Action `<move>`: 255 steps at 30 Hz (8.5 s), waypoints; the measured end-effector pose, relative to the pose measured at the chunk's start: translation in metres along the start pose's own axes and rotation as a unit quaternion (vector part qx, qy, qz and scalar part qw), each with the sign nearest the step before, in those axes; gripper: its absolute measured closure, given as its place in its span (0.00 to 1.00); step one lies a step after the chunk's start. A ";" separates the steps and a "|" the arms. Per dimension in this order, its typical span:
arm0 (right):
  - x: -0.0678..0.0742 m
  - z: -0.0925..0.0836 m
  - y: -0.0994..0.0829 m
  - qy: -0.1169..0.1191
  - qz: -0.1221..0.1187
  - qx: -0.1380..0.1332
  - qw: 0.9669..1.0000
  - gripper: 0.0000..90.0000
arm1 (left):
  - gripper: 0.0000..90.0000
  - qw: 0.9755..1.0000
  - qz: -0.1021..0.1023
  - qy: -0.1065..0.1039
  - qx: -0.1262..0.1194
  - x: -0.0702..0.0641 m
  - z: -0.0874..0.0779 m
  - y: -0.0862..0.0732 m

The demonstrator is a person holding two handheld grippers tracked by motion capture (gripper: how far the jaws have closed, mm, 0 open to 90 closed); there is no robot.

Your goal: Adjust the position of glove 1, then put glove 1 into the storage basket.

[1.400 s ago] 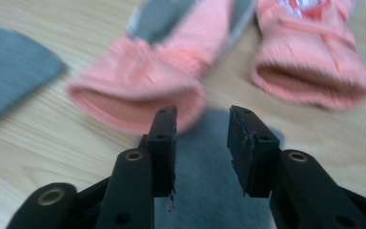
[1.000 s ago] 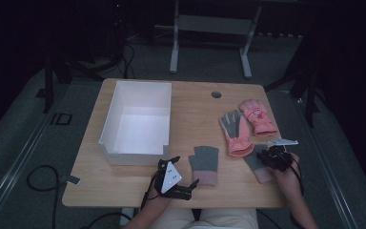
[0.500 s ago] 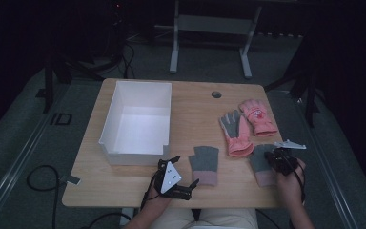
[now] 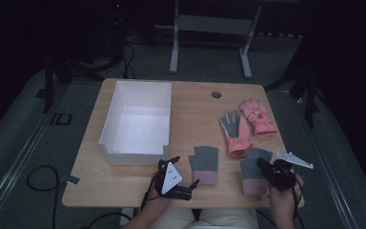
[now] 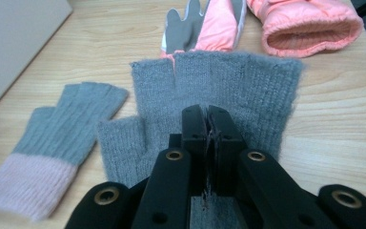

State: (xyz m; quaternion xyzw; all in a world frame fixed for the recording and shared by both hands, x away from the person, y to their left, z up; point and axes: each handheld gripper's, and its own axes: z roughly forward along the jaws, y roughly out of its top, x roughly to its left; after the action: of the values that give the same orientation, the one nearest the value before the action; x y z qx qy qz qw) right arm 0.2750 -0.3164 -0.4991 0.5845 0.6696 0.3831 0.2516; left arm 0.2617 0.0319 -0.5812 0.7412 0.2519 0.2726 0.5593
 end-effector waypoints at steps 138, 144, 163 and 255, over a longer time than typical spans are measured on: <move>0.128 0.113 -0.001 0.161 -0.168 0.120 0.965 0.90 | 0.00 1.000 0.016 -0.022 0.000 -0.002 0.000 0.002; 0.114 0.102 0.018 0.168 -0.161 0.089 0.968 0.79 | 0.00 0.997 0.022 -0.067 0.025 0.000 0.002 0.018; 0.091 0.156 0.036 0.126 -0.129 0.151 0.972 0.42 | 0.18 0.958 0.179 -0.154 0.163 -0.024 0.053 0.024; 0.279 0.185 0.175 0.275 -0.178 0.105 0.939 0.82 | 0.76 0.888 0.304 -0.108 0.326 0.175 -0.027 0.095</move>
State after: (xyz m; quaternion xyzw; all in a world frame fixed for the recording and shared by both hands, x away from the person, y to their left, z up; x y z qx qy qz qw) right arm 0.4704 -0.0001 -0.4345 0.3510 0.8420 0.4054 0.0587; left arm 0.3766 0.1462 -0.4618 0.9471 0.0267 0.2501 0.1994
